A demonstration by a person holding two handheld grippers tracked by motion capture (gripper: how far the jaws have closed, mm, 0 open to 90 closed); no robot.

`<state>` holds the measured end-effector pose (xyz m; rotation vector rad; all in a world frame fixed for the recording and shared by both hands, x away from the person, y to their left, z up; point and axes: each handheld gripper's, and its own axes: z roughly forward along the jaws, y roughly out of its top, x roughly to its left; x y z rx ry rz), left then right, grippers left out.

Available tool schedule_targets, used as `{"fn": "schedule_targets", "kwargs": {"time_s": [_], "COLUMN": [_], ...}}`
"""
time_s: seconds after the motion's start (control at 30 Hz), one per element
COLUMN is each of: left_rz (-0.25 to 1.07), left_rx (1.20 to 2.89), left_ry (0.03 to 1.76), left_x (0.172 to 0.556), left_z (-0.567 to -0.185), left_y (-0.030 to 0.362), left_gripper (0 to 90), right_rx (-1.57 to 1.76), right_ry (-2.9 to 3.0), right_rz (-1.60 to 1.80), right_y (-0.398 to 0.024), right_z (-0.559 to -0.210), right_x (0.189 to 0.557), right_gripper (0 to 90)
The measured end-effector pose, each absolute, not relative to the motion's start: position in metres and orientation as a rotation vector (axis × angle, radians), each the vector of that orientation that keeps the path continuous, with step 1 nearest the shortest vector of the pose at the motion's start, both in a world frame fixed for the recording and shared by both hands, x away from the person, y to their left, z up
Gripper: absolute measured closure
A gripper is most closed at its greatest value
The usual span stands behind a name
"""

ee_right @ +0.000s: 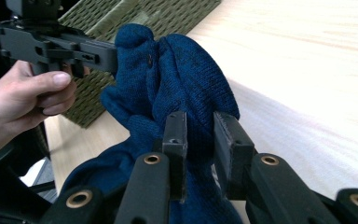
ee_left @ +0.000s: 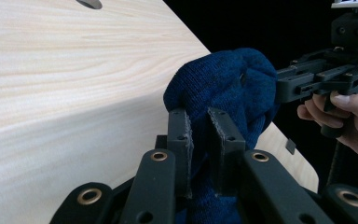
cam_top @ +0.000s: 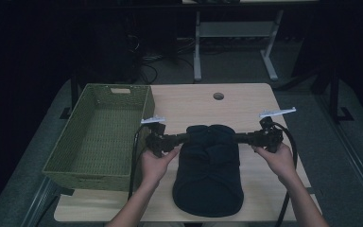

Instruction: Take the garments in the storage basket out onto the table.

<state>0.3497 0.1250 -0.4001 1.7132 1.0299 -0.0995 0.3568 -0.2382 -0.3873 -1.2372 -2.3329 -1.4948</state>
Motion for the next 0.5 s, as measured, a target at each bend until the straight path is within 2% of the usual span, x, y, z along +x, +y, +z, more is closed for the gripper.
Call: {"fn": "schedule_targets", "kwargs": {"time_s": [0.5], "left_rz": [-0.162], "left_rx": [1.745], "left_ry": [1.005], "left_x": [0.316], "left_z": [-0.412], "left_y": [0.133], "left_gripper": [80.4], "right_rx": [-1.144], "right_ry": [-2.316], "right_rz": [-1.467], "right_y": [-0.238], "right_z": [-0.405], "right_x": [0.316], "right_gripper": [76.6]}}
